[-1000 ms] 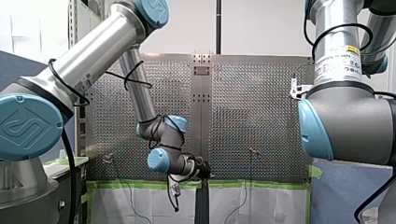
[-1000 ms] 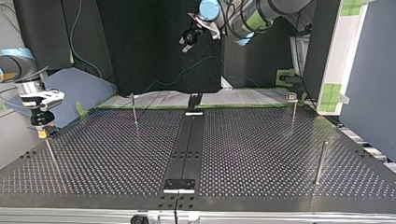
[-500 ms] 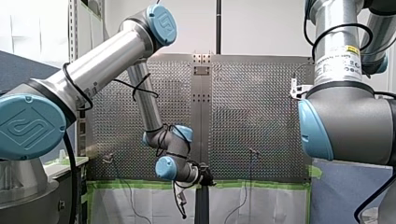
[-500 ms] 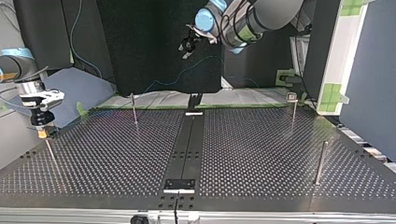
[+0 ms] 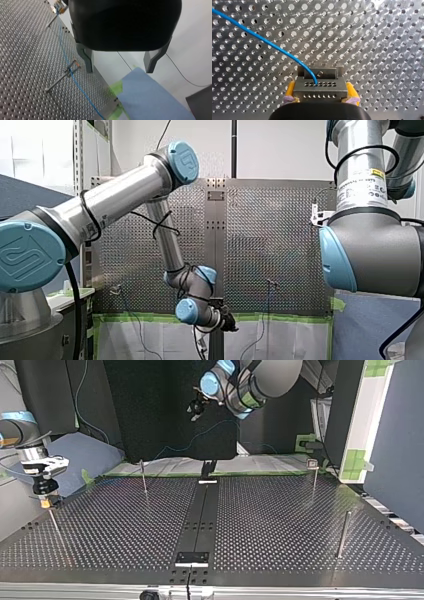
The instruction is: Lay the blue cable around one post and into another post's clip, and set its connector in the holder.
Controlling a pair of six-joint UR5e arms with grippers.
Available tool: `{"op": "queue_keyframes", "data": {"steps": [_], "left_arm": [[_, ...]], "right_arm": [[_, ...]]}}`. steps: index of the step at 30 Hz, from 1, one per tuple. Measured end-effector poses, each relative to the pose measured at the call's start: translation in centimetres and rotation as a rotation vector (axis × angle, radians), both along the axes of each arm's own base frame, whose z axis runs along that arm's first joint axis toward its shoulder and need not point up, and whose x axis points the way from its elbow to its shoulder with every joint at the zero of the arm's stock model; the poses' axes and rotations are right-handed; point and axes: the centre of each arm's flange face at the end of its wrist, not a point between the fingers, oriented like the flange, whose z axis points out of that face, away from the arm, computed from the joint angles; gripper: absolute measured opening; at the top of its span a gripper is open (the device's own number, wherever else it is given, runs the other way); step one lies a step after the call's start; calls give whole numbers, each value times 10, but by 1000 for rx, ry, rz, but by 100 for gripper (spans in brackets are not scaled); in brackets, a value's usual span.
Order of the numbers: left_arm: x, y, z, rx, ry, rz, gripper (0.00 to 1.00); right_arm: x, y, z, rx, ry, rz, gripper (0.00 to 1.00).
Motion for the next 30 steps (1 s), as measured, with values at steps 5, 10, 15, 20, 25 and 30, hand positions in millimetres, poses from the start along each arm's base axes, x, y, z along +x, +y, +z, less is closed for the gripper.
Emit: {"op": "queue_keyframes", "data": {"steps": [5,10,15,20,25,30], "left_arm": [[3,-4,-17,29,24,7,100],[4,-8,-37,59,59,7,100],[6,-12,-53,69,91,11,100],[2,-24,-70,66,100,-20,100],[-7,-37,-85,76,91,-77,100],[-10,-45,-102,108,76,-113,100]], "right_arm": [[0,0,0,0,0,0,0],[0,0,0,0,0,0,0],[0,0,0,0,0,0,0],[0,0,0,0,0,0,0],[0,0,0,0,0,0,0],[0,0,0,0,0,0,0]]}}
